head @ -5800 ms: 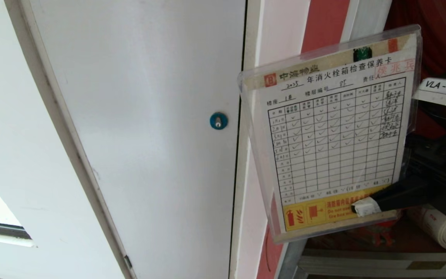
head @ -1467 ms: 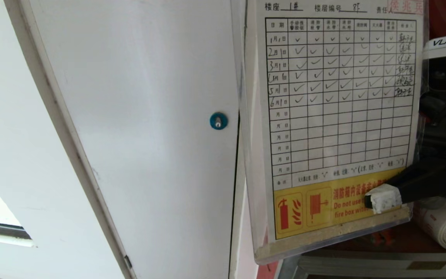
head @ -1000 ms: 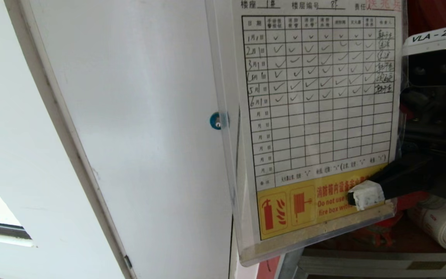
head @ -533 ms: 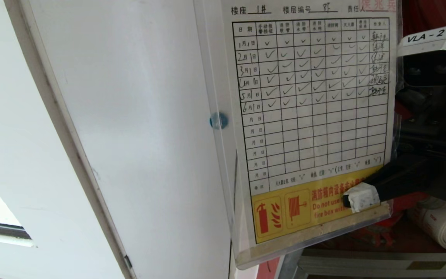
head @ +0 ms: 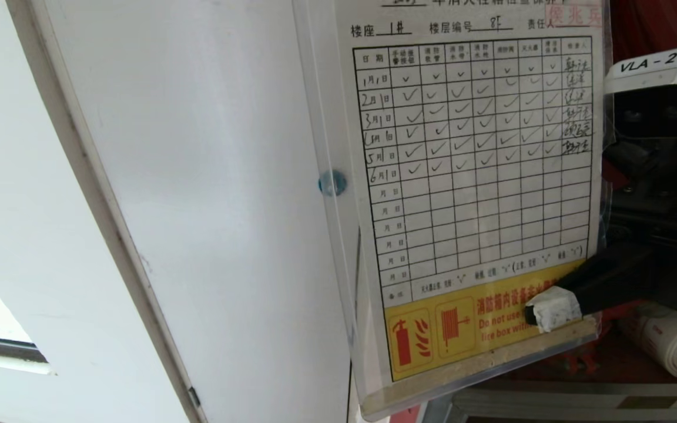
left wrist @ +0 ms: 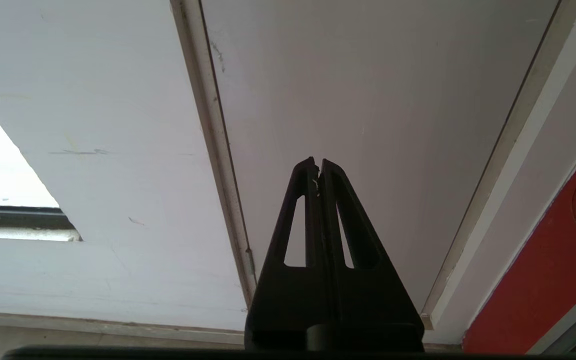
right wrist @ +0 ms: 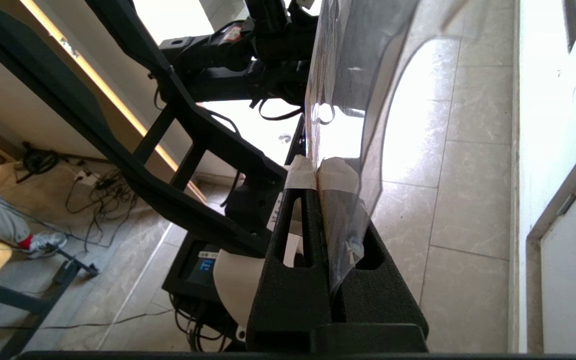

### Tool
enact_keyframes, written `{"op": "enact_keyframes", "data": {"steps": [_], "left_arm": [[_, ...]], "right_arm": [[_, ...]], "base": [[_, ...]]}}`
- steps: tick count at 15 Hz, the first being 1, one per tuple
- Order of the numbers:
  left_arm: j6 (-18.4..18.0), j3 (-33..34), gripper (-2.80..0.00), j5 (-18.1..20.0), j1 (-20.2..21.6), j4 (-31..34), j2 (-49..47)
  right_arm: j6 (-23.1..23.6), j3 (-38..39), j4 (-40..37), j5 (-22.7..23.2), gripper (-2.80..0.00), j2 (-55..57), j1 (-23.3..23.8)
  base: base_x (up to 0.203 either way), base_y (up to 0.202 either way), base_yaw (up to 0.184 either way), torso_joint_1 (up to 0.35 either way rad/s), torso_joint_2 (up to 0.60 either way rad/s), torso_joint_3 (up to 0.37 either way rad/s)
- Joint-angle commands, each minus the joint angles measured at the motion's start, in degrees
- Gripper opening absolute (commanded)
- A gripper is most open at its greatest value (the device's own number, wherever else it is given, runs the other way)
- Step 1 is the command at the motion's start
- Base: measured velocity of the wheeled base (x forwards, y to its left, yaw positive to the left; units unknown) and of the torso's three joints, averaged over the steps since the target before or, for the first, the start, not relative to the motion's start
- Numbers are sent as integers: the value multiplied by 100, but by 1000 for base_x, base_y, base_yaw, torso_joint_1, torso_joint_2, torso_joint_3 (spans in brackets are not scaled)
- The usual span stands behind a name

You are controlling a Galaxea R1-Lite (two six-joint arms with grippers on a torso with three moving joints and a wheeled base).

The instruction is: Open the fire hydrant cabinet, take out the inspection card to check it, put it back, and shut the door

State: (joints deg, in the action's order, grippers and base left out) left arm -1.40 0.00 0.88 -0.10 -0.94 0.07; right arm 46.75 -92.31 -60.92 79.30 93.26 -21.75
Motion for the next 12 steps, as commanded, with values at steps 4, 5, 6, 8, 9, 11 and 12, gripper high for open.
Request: {"op": "enact_keyframes", "data": {"steps": [4, 5, 6, 8, 9, 11, 12], "left_arm": [[0, 35, -280, 0, 1, -3, 1], [0, 35, -280, 0, 1, -3, -7], [0, 35, -280, 0, 1, -3, 1], [0, 35, -280, 0, 1, -3, -4], [0, 35, -280, 0, 6, -3, -7], [0, 35, -280, 0, 1, -3, -6], [0, 35, -280, 0, 1, -3, -7]], "right_arm": [[18, 406, -53, -8, -280, -343, 287], [18, 537, -58, -35, -280, -469, 406], [18, 686, -58, -48, -280, -647, 556], [23, 961, -52, -59, -280, -978, 825], [25, 1088, -52, -64, -280, -1174, 999], [9, 1277, -59, -137, -280, -1547, 1346], [1, 1369, -60, -215, -280, -1695, 1523]], "base": [[0, 0, 0, 0, 0, 0], [0, 0, 0, 0, 0, 0], [0, 0, 0, 0, 0, 0], [0, 0, 0, 0, 0, 0], [0, 0, 0, 0, 0, 0], [0, 0, 0, 0, 0, 0], [0, 0, 0, 0, 0, 0]]}}
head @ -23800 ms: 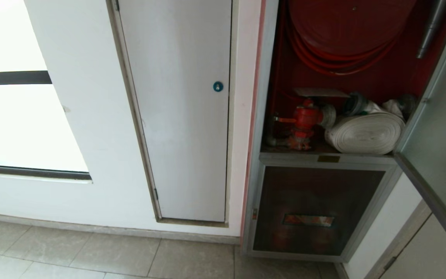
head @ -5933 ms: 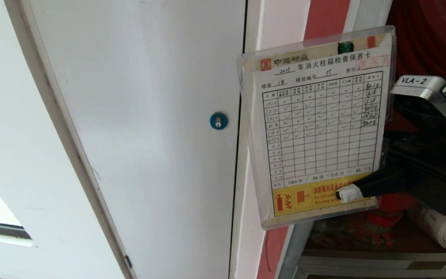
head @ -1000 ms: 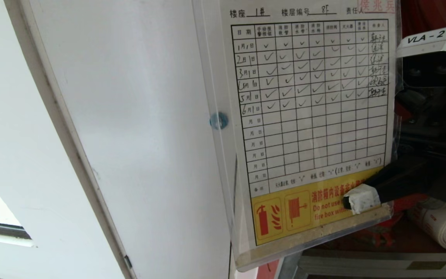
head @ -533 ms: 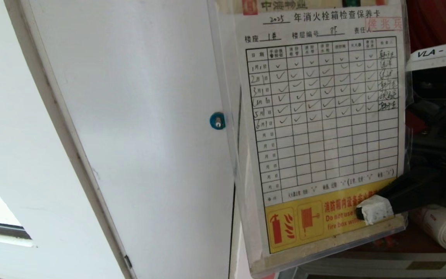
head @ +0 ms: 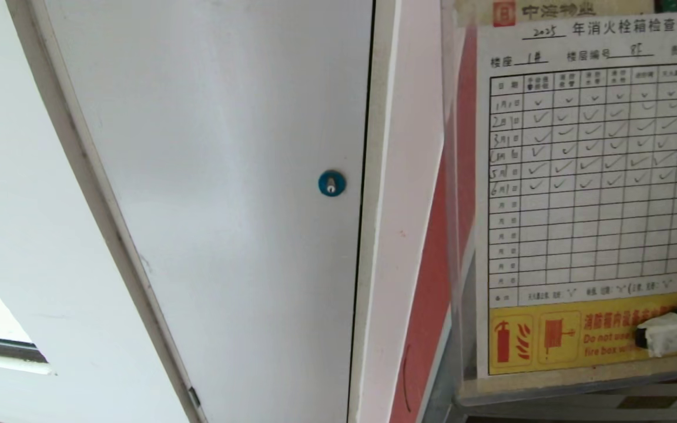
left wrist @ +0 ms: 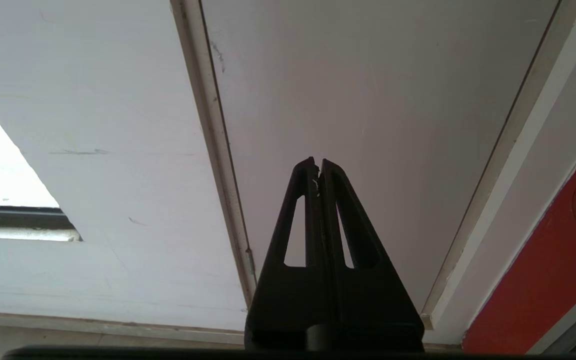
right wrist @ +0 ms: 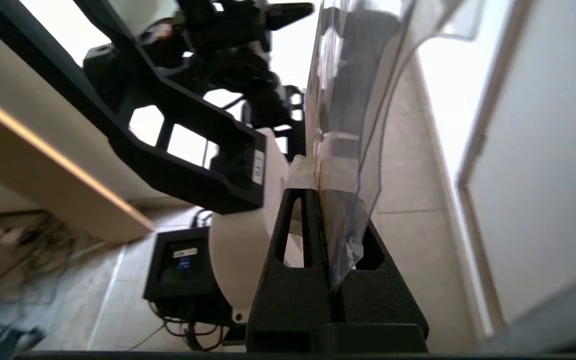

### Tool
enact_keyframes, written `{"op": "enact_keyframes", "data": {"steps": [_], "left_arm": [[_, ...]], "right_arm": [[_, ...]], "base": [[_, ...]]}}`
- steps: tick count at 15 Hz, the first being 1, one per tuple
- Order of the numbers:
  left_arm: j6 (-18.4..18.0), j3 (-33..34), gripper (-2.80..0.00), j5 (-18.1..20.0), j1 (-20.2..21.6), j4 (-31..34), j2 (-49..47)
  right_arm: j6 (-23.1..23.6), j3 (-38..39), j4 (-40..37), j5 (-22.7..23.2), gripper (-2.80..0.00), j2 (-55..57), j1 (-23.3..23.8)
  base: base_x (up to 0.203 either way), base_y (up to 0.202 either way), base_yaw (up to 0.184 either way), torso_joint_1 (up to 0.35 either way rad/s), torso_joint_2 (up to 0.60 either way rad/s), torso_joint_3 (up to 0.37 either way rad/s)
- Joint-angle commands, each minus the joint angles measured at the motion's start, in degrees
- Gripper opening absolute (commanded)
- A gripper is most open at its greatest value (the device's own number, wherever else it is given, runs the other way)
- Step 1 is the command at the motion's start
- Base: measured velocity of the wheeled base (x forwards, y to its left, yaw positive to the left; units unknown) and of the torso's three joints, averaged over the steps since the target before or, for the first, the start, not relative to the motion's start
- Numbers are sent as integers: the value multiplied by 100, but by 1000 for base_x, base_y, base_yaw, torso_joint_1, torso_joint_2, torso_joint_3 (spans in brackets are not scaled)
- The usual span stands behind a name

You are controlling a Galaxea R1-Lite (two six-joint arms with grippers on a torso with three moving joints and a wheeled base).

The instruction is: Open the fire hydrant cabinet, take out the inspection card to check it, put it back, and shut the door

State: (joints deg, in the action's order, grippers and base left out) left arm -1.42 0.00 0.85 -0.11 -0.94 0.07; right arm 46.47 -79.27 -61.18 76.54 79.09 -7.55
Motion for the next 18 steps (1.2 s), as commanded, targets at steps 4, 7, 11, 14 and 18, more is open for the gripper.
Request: {"op": "enact_keyframes", "data": {"steps": [4, 7, 11, 14, 18], "left_arm": [[1, 35, -280, 3, 2, -3, 1], [1, 35, -280, 3, 2, -3, -7], [1, 35, -280, 3, 2, -3, -7], [1, 35, -280, 3, 2, -3, -7], [1, 35, -280, 3, 2, -3, -2]], "right_arm": [[11, 423, -43, -207, -280, -789, 581], [11, 615, -43, -590, -280, -1150, 668], [3, 580, -11, -815, -280, -1391, 1152], [-539, 585, 32, -856, -280, -1387, 1358], [-3198, 592, 1690, -1026, -280, -1417, 1252]], "base": [[0, 0, 0, 0, 0, 0], [0, 0, 0, 0, 0, 0], [0, 0, 0, 0, 0, 0], [0, 0, 0, 0, 0, 0], [0, 0, 0, 0, 0, 0]]}}
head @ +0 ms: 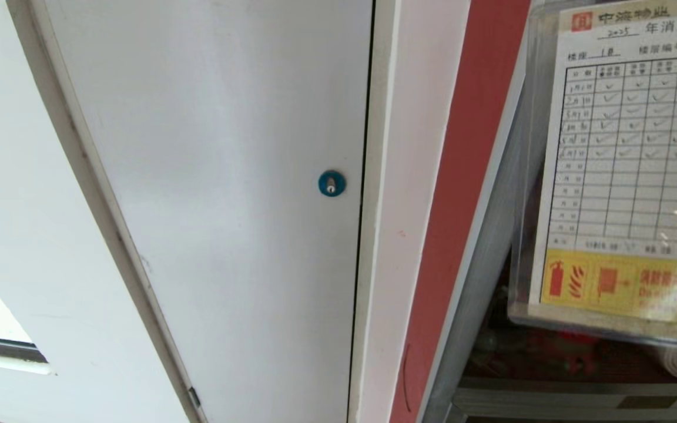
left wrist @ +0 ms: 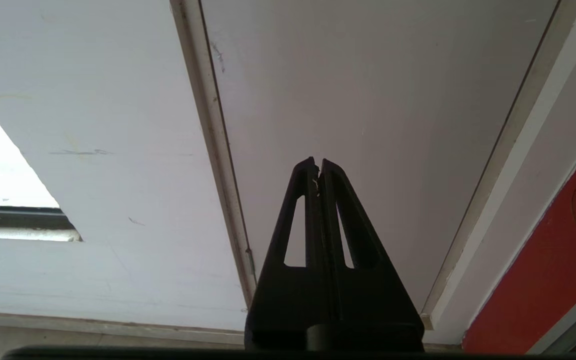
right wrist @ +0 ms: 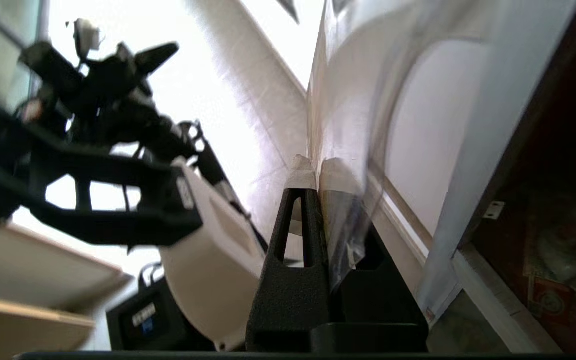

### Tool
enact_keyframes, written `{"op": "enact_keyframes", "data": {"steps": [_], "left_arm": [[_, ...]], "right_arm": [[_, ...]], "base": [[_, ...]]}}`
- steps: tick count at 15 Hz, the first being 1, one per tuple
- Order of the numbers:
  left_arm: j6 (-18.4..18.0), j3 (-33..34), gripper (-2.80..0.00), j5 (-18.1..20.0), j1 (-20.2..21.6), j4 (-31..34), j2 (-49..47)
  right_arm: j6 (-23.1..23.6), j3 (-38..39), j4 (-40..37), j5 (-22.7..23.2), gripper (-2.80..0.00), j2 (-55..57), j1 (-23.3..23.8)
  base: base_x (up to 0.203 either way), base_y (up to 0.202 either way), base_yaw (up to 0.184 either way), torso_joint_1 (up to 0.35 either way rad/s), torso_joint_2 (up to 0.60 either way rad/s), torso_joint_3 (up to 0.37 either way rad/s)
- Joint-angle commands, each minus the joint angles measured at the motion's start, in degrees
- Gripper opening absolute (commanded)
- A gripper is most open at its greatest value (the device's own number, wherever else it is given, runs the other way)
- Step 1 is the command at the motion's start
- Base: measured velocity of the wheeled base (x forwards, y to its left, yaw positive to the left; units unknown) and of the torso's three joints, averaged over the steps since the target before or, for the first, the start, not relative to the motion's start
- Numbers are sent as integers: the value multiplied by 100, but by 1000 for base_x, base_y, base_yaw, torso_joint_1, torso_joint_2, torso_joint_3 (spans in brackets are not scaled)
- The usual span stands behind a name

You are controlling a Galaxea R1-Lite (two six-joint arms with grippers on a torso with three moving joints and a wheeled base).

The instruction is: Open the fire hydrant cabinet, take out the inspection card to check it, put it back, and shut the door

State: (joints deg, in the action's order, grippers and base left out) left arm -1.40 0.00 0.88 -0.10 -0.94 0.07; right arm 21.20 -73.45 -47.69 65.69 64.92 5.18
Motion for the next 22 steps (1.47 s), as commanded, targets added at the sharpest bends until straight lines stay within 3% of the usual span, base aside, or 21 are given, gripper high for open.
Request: {"op": "enact_keyframes", "data": {"steps": [1, 3, 5, 10, 19, 22], "left_arm": [[0, 35, -280, 0, 1, -3, -7], [0, 35, -280, 0, 1, -3, -5], [0, 35, -280, 0, 1, -3, -5], [0, 35, -280, 0, 1, -3, -5], [0, 35, -280, 0, 1, -3, -7], [0, 35, -280, 0, 1, -3, -7]], "right_arm": [[-1180, 119, 866, -211, -280, -41, -257], [-1783, 455, 1673, -697, -280, -138, -995], [-2038, 602, 1956, -855, -280, -186, -1349], [-2049, 1110, 2695, -873, -280, -359, -2041], [-2045, 1215, 3199, -904, -280, -19, -2501], [-2055, 1293, 3252, -1244, -280, 197, -2988]], "base": [[0, 0, 0, 0, 0, 0], [0, 0, 0, 0, 0, 0], [0, 0, 0, 0, 0, 0], [0, 0, 0, 0, 0, 0], [0, 0, 0, 0, 0, 0], [0, 0, 0, 0, 0, 0]]}}
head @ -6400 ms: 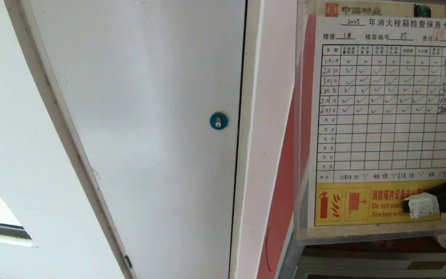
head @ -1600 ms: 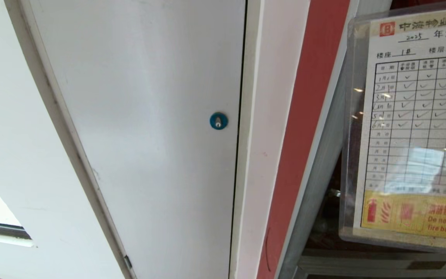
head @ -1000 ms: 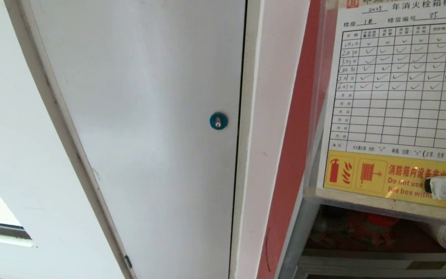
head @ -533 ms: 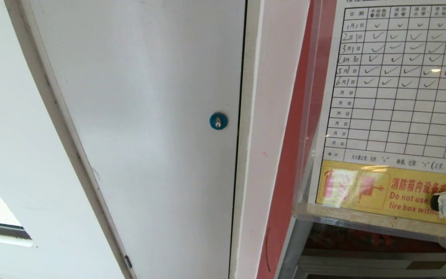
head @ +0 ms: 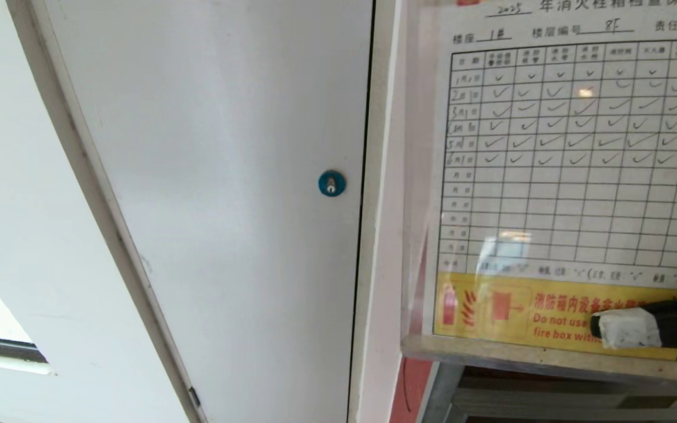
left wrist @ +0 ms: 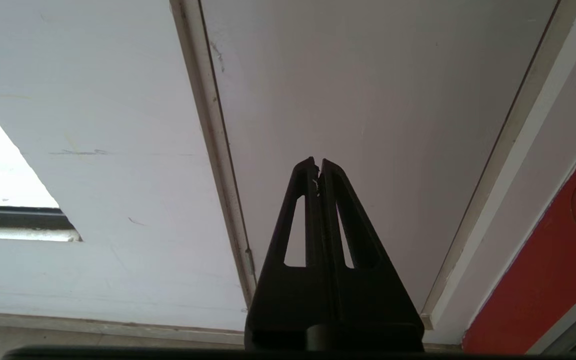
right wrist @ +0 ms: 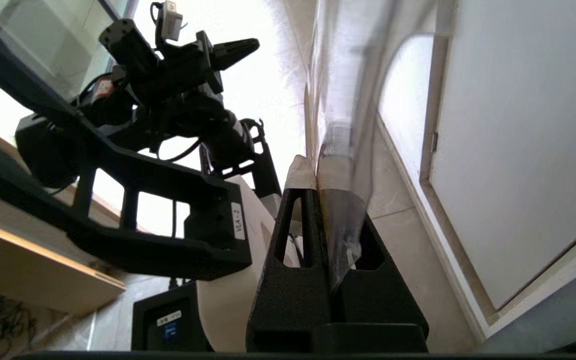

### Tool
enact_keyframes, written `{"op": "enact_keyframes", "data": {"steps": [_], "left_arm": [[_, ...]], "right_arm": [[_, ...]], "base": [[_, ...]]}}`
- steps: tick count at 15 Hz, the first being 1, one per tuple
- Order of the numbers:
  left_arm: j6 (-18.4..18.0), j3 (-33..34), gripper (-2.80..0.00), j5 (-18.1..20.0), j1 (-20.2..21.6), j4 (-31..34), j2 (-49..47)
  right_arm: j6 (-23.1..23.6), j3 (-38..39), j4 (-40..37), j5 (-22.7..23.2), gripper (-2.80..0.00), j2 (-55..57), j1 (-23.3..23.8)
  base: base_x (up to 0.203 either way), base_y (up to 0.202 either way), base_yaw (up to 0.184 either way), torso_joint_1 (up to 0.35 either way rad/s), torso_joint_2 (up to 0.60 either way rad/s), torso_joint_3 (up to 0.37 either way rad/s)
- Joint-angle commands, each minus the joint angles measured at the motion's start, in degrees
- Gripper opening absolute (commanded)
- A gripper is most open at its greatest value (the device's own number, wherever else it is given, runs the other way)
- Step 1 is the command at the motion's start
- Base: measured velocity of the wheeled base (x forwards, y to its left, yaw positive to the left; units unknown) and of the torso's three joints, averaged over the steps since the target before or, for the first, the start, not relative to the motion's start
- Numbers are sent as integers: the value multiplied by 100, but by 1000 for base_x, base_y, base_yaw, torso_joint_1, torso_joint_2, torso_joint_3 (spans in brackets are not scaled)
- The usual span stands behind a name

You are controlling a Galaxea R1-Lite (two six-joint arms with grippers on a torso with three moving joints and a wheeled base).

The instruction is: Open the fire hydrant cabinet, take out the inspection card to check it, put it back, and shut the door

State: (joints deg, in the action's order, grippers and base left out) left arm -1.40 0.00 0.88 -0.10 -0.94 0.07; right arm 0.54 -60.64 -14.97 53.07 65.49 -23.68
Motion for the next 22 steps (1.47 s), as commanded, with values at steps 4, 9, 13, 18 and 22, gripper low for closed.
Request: {"op": "enact_keyframes", "data": {"steps": [4, 9, 13, 18, 22], "left_arm": [[0, 36, -280, 0, 1, -3, -7], [0, 35, -280, 0, 1, -3, 1], [0, 35, -280, 0, 1, -3, 1], [0, 35, -280, 0, 1, -3, 1], [0, 35, -280, 0, 1, -3, -7]], "right_arm": [[-472, 17, 732, -298, -280, 345, -610], [-576, 241, 1200, -927, -280, 579, -1280], [-552, 362, 1225, -918, -280, 579, -1451], [-599, 368, 1409, -921, -280, 570, -1711], [-599, 451, 1382, -983, -280, 426, -1721]], "base": [[0, 0, 0, 0, 0, 0], [0, 0, 0, 0, 0, 0], [0, 0, 0, 0, 0, 0], [0, 0, 0, 0, 0, 0], [0, 0, 0, 0, 0, 0]]}}
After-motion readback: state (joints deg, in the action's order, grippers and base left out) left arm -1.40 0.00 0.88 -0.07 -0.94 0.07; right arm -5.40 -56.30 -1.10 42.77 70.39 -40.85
